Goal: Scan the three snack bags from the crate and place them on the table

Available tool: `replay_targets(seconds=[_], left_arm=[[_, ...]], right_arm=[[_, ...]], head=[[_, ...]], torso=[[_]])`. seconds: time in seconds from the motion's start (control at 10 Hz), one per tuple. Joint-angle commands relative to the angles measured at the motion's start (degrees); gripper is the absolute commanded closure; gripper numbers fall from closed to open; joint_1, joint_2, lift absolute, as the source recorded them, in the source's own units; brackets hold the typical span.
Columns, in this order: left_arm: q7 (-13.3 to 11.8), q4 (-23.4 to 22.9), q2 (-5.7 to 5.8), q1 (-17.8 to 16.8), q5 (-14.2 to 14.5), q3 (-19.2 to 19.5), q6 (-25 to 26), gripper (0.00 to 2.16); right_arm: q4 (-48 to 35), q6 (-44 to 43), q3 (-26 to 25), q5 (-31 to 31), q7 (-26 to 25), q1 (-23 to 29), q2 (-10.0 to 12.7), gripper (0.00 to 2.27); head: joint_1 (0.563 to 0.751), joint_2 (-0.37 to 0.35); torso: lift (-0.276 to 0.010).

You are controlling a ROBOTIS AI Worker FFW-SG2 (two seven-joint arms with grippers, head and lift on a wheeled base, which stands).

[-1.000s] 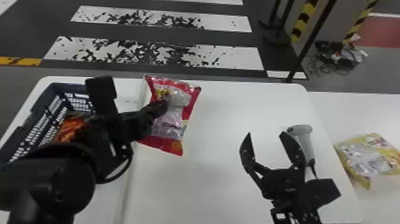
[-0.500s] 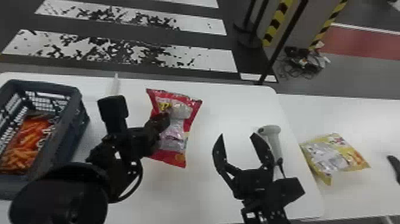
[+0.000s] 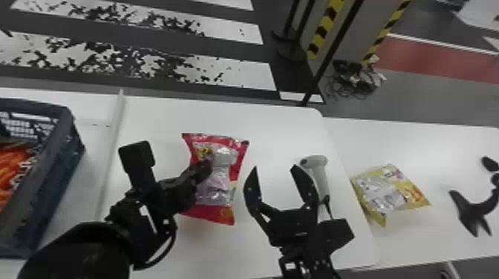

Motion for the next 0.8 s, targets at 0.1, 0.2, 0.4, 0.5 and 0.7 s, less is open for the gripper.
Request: replay_targets(seconds=[0.1, 0.2, 0.4, 0.5, 0.7], left_arm=[[0.8, 2.7, -0.33, -0.8, 3.5, -2.4, -3.4, 0.00], [1.2, 2.6, -0.33, -0.8, 4.5, -2.4, -3.4, 0.00], [1.9, 1.9, -0.33, -0.5, 4.9, -2.1, -3.4, 0.03], [2.1, 1.1, -0.33, -0.1, 4.9, -1.7, -3.4, 0.03], [2.2, -2.6, -0.33, 1.3, 4.6, -1.0, -3.2, 0.03]], right_arm=[[0.0, 0.0, 0.0, 0.0, 0.0, 0.0, 0.0, 0.08], [0.0, 0.2, 0.0, 0.0, 0.0, 0.0, 0.0, 0.08], [0.0, 0.2, 0.0, 0.0, 0.0, 0.0, 0.0, 0.08], [0.0, 0.0, 0.0, 0.0, 0.0, 0.0, -0.1, 0.08], [0.0, 0.0, 0.0, -0.1, 0.0, 0.1, 0.0, 0.08]], head=[[0.695, -0.300], [0.695, -0.309], [0.695, -0.315], [0.695, -0.315], [0.695, -0.308]], torso=[[-0.062], [-0.062], [-0.062], [-0.062], [-0.062]])
